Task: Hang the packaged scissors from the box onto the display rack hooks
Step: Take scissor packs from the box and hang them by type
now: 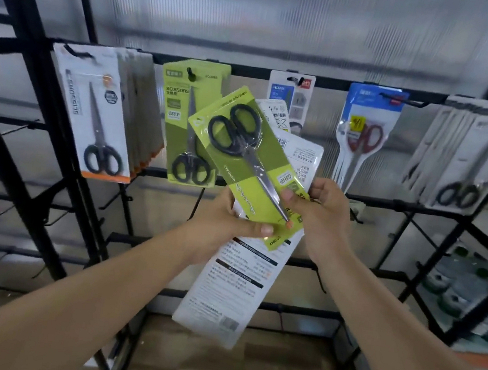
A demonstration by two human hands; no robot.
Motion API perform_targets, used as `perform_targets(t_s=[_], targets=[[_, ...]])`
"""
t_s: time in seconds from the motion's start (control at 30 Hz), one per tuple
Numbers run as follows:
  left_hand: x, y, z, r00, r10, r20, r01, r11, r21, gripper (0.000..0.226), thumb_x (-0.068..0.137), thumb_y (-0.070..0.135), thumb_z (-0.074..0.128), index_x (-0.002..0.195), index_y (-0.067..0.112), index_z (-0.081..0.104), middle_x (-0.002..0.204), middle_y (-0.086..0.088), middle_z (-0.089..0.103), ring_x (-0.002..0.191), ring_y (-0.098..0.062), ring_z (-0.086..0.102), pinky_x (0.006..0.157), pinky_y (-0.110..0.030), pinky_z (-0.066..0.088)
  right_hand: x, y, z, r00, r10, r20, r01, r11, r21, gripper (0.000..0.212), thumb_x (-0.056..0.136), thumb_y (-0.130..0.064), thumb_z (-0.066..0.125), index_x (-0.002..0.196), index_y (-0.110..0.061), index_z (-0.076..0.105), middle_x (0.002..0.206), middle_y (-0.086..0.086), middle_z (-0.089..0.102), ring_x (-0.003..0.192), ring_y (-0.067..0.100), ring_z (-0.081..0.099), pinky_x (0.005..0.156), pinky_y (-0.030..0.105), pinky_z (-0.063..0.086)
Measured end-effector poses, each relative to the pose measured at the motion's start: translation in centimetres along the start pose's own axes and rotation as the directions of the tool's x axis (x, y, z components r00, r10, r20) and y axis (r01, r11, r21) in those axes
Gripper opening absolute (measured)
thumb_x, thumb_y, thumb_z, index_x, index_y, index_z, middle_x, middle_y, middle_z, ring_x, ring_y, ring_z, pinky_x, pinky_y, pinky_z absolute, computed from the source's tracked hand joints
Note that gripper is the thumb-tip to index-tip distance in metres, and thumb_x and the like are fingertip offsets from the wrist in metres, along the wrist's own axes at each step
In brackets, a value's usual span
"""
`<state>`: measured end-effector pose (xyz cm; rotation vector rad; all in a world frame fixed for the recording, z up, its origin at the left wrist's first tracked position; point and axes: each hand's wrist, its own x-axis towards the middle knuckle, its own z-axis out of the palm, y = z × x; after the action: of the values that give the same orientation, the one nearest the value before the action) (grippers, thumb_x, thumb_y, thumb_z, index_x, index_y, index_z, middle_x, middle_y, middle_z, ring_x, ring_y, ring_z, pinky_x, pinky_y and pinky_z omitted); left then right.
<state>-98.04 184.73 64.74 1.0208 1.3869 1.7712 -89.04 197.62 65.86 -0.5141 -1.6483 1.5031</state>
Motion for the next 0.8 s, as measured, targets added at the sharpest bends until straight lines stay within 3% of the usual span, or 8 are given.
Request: perform_targets(t_s=[0.17,0.33,0.4,0.43,0.53,0.67,0.73,0.8], targets=[[0.7,-0.2,-0.3,1.000,-0.007,-0.025,0.009,0.998,0.064,0.070,0.067,-0.026,0.063,0.109,0.028,0.049,0.096,0.011,0.072,0.095,-0.012,0.067,0.074,-0.028,0.057,0.3,0.3,-0.5,0.998,-0.060,-0.037,0.060,0.998,0.008,0.023,0.075,-0.010,0.076,0.075,-0.020,0.056,0.068,-0.009,0.061,0.047,-0.006,0.055,0.042,0.009,0.039],[1.3,-0.5,-0.1,0.991,0.036,-0.128,-0.027,0.997,0.072,0.065,0.069,-0.022,0.065,0.117,0.019,0.049,0.106,0.001,0.070,0.098,-0.013,0.067,0.077,-0.027,0.056,0.5,1.0,-0.6,0.999,0.047,-0.024,-0.050,0.984,-0.171,0.036,0.077,-0.044,0.070,0.075,-0.012,0.053,0.053,-0.013,0.054,0.048,-0.002,0.050,0.044,0.007,0.037],[1.3,-0.4,0.0,0.987,0.042,-0.153,-0.028,0.995,0.093,0.064,0.071,-0.021,0.065,0.120,0.016,0.047,0.112,-0.003,0.067,0.103,-0.016,0.065,0.083,-0.030,0.055,0.7,1.0,-0.9,0.992,0.123,0.000,-0.123,0.987,-0.105,0.035,0.079,-0.039,0.070,0.076,-0.007,0.056,0.069,0.000,0.062,0.065,0.015,0.058,0.061,0.024,0.051],[1.3,-0.4,0.0,0.987,0.045,-0.155,-0.030,0.995,0.097,0.062,0.071,-0.021,0.064,0.119,0.016,0.048,0.112,-0.004,0.067,0.102,-0.016,0.065,0.084,-0.030,0.055,0.7,0.8,-1.0,0.990,0.138,-0.014,-0.138,0.988,-0.073,0.030,0.080,-0.032,0.071,0.073,-0.008,0.055,0.073,0.004,0.062,0.069,0.020,0.056,0.066,0.031,0.050],[1.2,-0.4,0.1,0.988,0.037,-0.152,-0.021,0.994,0.106,0.054,0.073,-0.021,0.062,0.114,0.013,0.050,0.104,-0.005,0.068,0.095,-0.018,0.067,0.081,-0.031,0.056,0.7,0.6,-1.1,0.984,0.149,-0.097,-0.146,0.988,0.040,0.025,0.082,-0.016,0.070,0.067,-0.012,0.051,0.073,0.008,0.057,0.070,0.020,0.048,0.062,0.028,0.041],[0.7,-0.3,-0.7,0.979,-0.056,-0.197,0.071,0.995,0.069,0.034,0.077,-0.013,0.062,0.110,-0.008,0.056,0.090,-0.012,0.072,0.082,-0.028,0.068,0.063,-0.029,0.056,1.6,-0.1,-2.7,0.968,0.193,-0.162,-0.144,0.952,0.271,0.016,0.088,-0.008,0.061,0.075,-0.018,0.059,0.079,0.004,0.061,0.072,0.020,0.057,0.063,0.032,0.052],[0.5,0.1,-1.5,0.972,-0.058,-0.227,0.067,0.997,0.030,0.045,0.076,-0.013,0.062,0.118,0.000,0.054,0.096,-0.011,0.071,0.085,-0.026,0.069,0.064,-0.031,0.056,2.3,-0.2,-4.2,0.972,0.175,-0.158,-0.128,0.955,0.269,0.018,0.089,-0.008,0.058,0.077,-0.021,0.061,0.082,0.004,0.062,0.076,0.022,0.057,0.068,0.039,0.051],[0.0,0.6,-2.3,0.975,-0.046,-0.219,0.051,0.999,0.014,0.060,0.071,-0.009,0.064,0.126,0.008,0.048,0.108,-0.012,0.068,0.094,-0.028,0.067,0.070,-0.035,0.056,3.1,-0.2,-5.5,0.980,0.118,-0.161,-0.083,0.974,0.210,0.021,0.089,-0.006,0.057,0.077,-0.023,0.063,0.073,-0.004,0.065,0.069,0.013,0.059,0.062,0.030,0.052]])
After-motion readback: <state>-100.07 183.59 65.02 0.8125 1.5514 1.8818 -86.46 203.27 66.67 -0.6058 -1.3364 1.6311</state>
